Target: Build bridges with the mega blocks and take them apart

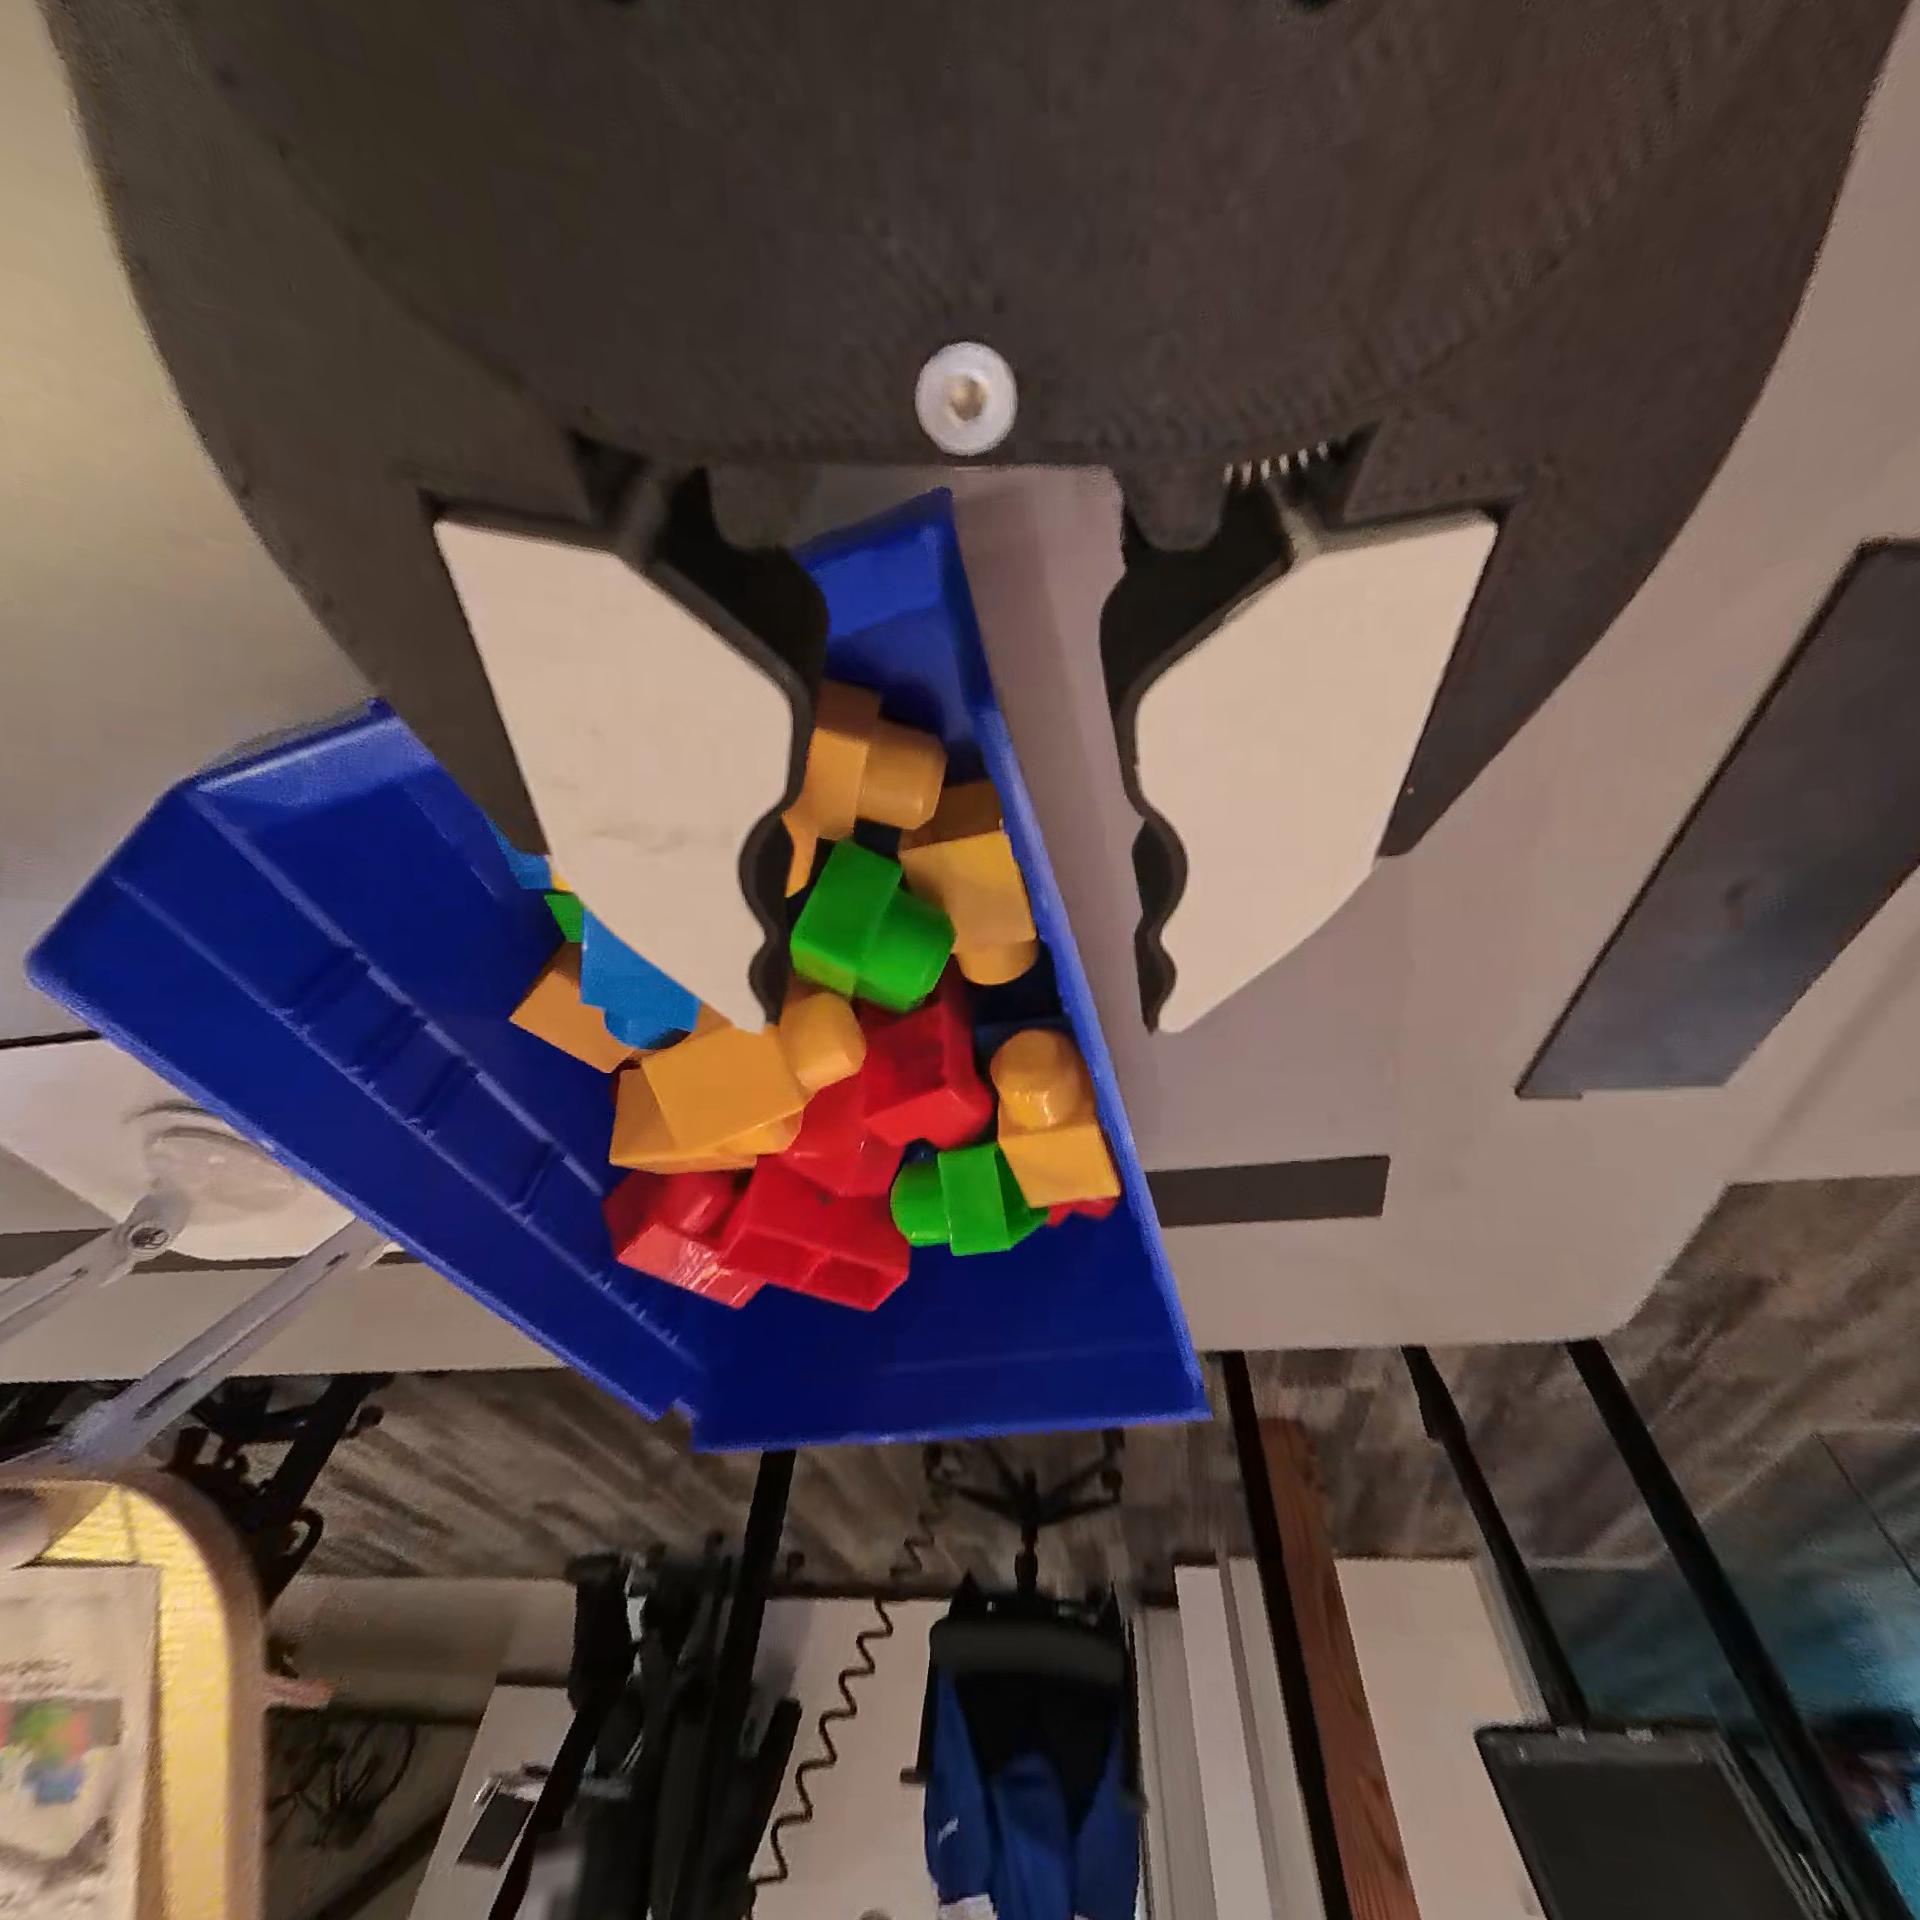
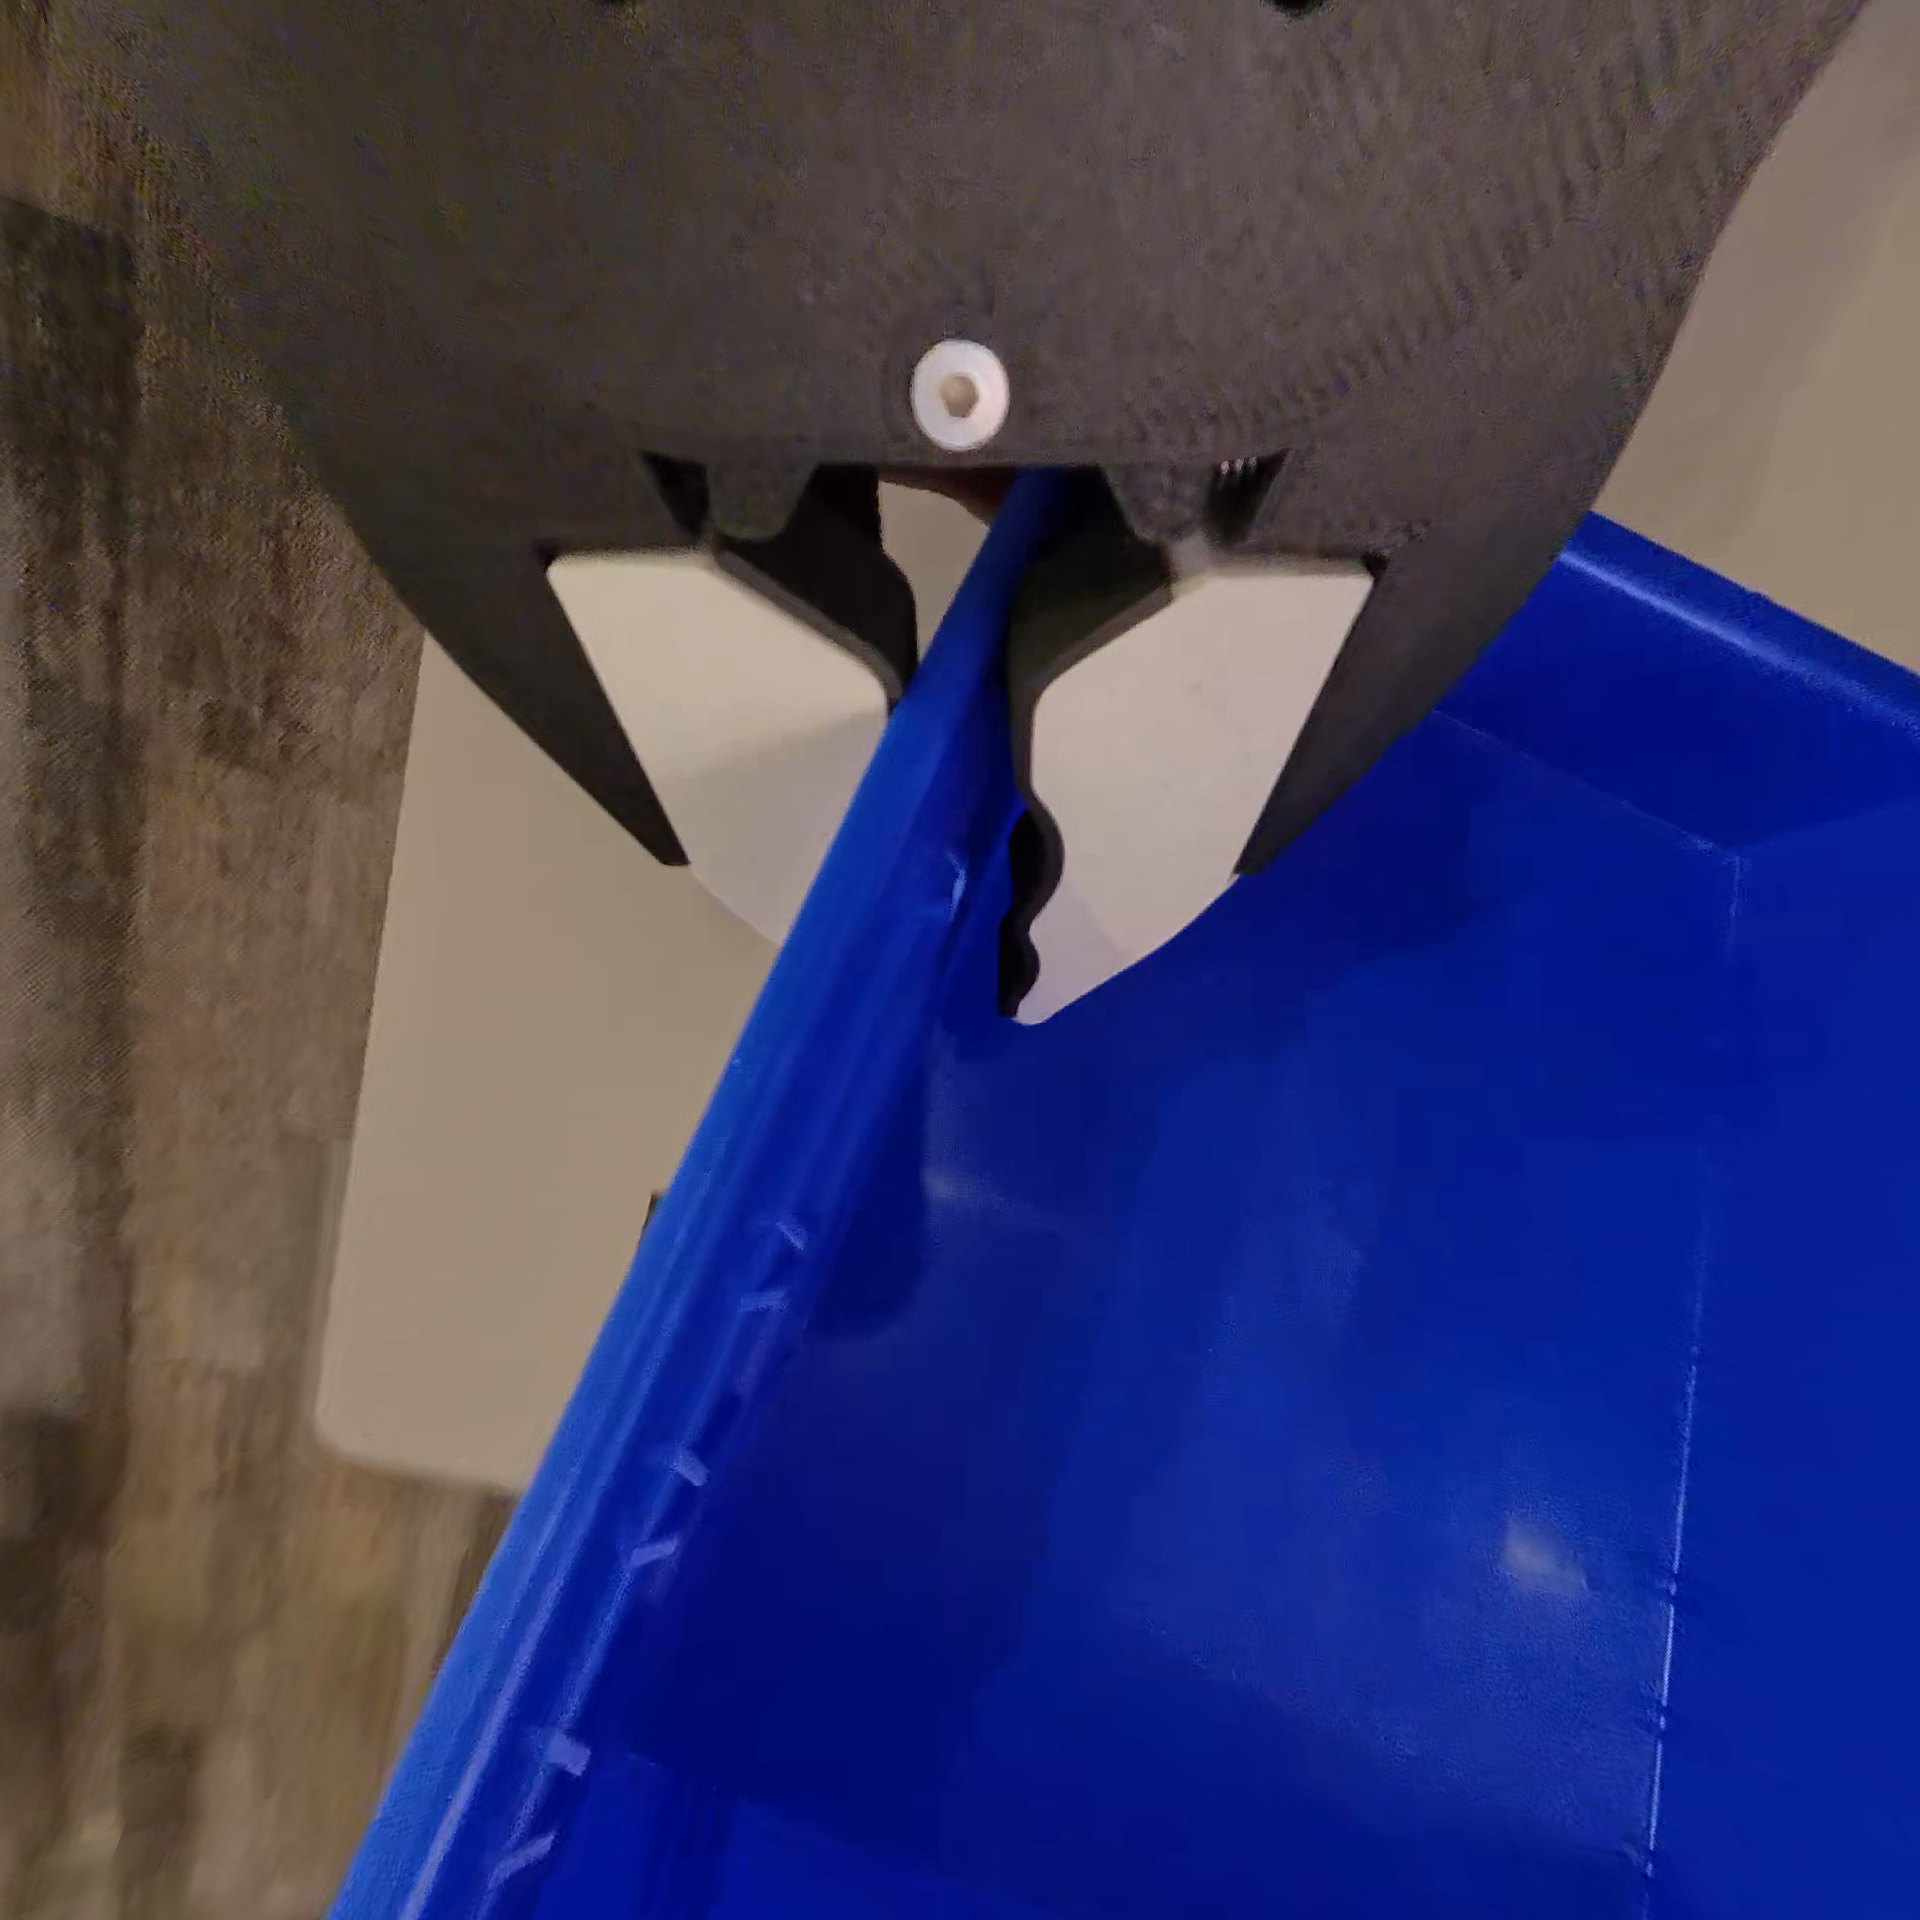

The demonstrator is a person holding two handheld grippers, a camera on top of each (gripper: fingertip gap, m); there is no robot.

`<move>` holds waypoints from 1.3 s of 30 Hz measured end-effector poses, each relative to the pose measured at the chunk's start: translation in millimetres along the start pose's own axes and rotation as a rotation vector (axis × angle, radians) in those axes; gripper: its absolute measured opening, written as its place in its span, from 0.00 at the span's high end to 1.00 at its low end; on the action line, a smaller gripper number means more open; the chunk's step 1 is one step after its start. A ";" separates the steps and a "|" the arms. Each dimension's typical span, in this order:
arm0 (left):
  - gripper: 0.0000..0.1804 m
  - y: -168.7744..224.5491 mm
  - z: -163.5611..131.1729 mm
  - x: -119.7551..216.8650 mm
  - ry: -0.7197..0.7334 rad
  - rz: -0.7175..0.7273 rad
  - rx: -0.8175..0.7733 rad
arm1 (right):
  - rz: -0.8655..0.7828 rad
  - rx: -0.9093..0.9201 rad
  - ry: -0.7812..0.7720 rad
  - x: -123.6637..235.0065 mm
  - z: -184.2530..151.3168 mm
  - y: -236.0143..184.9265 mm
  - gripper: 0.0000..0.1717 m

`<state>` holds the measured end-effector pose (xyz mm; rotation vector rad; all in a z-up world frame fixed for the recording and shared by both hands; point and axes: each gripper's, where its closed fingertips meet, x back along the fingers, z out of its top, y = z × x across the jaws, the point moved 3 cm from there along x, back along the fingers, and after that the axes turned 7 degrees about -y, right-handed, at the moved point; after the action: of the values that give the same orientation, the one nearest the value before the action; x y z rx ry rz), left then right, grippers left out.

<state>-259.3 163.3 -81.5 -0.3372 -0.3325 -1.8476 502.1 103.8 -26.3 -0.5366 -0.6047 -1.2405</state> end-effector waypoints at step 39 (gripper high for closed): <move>0.98 -38.9 -10.7 -58.8 -0.150 0.126 0.013 | 0.075 -0.063 -0.607 -147.5 -28.1 75.7 0.91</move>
<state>-280.1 221.7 -116.7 -0.4787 -0.4174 -1.7002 548.3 206.4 -151.3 -0.9937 -1.0436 -1.0221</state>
